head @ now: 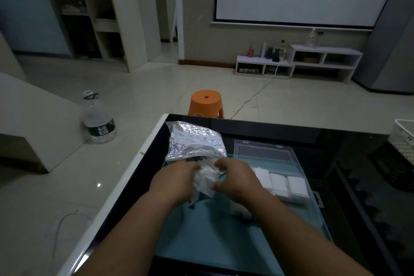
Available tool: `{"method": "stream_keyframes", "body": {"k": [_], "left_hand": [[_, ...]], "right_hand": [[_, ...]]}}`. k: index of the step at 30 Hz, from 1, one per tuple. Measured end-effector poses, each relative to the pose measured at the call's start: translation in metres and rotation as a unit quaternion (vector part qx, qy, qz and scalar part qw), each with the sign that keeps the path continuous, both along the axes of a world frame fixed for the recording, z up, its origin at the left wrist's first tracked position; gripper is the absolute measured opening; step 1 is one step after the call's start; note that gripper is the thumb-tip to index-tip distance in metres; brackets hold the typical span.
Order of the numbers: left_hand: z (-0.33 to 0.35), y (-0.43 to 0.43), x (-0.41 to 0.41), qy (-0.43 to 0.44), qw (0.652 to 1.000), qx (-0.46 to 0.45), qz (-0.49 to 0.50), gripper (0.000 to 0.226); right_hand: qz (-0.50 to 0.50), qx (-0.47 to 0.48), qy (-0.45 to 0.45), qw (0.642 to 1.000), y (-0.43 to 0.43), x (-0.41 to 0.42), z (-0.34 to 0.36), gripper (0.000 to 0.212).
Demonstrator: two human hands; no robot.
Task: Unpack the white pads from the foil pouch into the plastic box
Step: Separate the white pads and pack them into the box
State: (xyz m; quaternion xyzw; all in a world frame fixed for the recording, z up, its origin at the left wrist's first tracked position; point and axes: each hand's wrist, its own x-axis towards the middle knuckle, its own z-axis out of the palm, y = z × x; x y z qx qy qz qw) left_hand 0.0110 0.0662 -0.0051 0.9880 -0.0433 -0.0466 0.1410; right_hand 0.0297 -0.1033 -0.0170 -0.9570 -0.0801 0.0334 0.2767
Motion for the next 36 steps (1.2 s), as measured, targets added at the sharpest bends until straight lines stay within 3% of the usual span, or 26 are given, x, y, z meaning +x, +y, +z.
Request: {"method": "stream_keyframes", "body": {"k": [9, 15, 18, 26, 30, 36], "left_hand": [[-0.013, 0.003, 0.003, -0.042, 0.999, 0.018, 0.024, 0.03], [-0.01, 0.004, 0.003, -0.027, 0.999, 0.004, 0.022, 0.025], [-0.001, 0.003, 0.004, -0.031, 0.999, -0.023, 0.036, 0.021], [0.009, -0.013, 0.012, -0.011, 0.969, -0.244, 0.049, 0.011], [0.012, -0.028, 0.009, 0.051, 0.906, -0.413, 0.075, 0.005], [0.012, -0.037, 0.012, 0.095, 0.868, -0.481, 0.073, 0.019]], "right_hand": [[0.046, -0.099, -0.021, 0.994, 0.018, 0.0, -0.014, 0.026], [0.033, -0.032, -0.011, 0.999, 0.015, -0.001, -0.007, 0.005], [0.009, 0.014, -0.018, 1.0, 0.005, -0.002, -0.001, 0.007], [-0.086, 0.193, -0.009, 0.977, -0.036, 0.001, 0.02, 0.012], [-0.114, 0.32, 0.047, 0.939, -0.05, -0.004, 0.032, 0.011], [-0.083, 0.401, 0.109, 0.906, -0.062, -0.006, 0.039, 0.012]]}}
